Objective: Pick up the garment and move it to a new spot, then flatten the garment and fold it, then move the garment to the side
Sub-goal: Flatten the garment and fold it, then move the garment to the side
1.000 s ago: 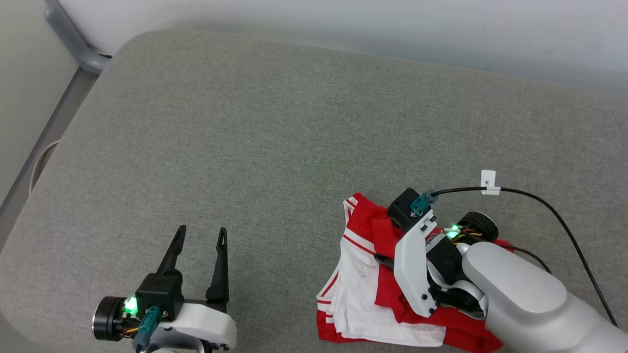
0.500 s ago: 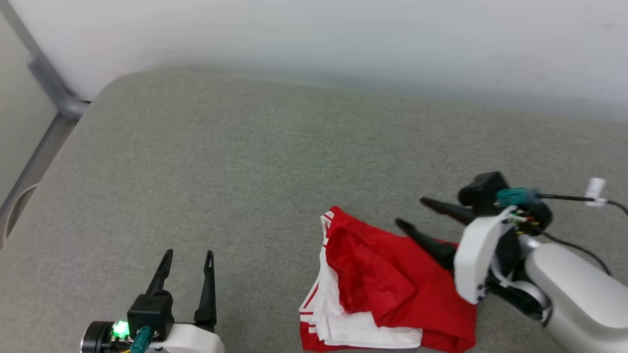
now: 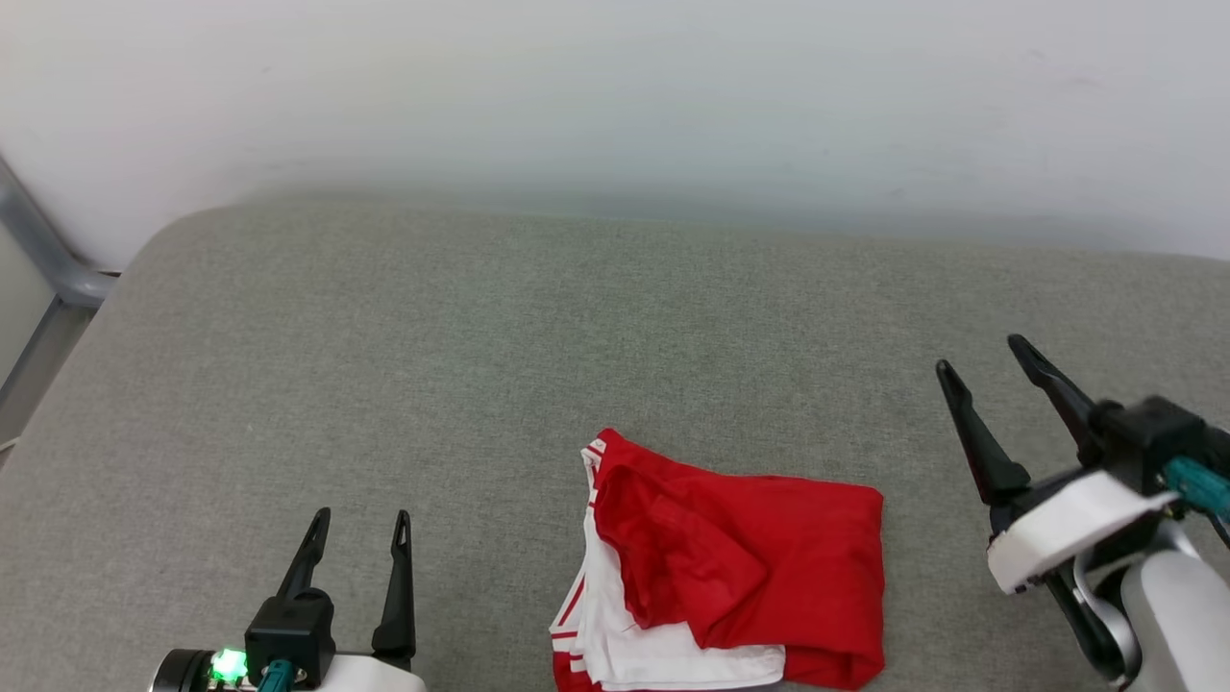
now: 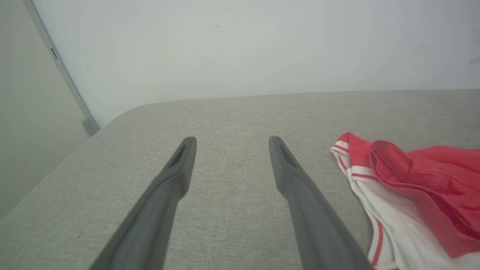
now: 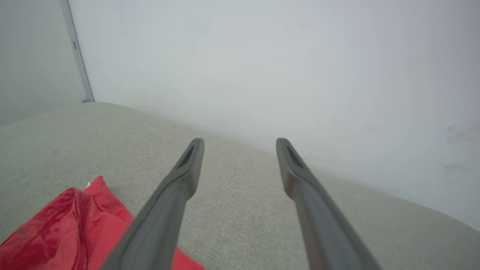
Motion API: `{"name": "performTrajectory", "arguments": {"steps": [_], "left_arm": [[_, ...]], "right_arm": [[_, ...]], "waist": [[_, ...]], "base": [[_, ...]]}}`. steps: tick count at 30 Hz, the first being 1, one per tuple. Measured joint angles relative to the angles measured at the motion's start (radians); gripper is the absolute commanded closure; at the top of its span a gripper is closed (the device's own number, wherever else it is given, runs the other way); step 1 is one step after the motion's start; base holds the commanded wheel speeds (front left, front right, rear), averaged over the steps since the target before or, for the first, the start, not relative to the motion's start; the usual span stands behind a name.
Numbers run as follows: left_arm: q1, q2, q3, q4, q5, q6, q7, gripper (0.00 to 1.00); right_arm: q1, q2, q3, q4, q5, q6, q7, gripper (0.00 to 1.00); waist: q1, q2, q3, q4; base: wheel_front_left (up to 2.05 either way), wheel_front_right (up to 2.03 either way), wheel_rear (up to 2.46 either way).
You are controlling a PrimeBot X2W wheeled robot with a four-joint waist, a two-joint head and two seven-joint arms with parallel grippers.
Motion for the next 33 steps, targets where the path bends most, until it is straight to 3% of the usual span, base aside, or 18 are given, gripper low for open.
{"name": "performTrajectory", "arguments": {"steps": [6, 13, 20, 33], "left_arm": [[0.014, 0.002, -0.004, -0.011, 0.003, 0.002, 0.000, 0.00], [0.018, 0.003, -0.016, -0.024, 0.006, 0.002, 0.000, 0.00], [0.025, 0.003, -0.031, -0.037, -0.002, -0.008, 0.000, 0.00], [0.034, 0.002, -0.031, -0.058, -0.012, -0.008, 0.000, 0.00]], "right_arm": [[0.141, 0.148, -0.177, -0.106, -0.176, 0.000, -0.058, 0.00], [0.279, 0.268, -0.267, -0.227, -0.262, 0.000, -0.072, 0.00], [0.378, 0.306, -0.327, -0.302, -0.247, 0.000, -0.073, 0.00], [0.451, 0.310, -0.349, -0.311, -0.170, 0.000, -0.073, 0.00]], "waist": [[0.0000, 0.0000, -0.010, -0.011], [0.0000, 0.0000, -0.024, -0.015], [0.0000, 0.0000, -0.032, -0.014], [0.0000, 0.0000, -0.034, -0.018]], "base": [[0.00, 0.00, 0.00], [0.00, 0.00, 0.00], [0.00, 0.00, 0.00], [0.00, 0.00, 0.00]]}}
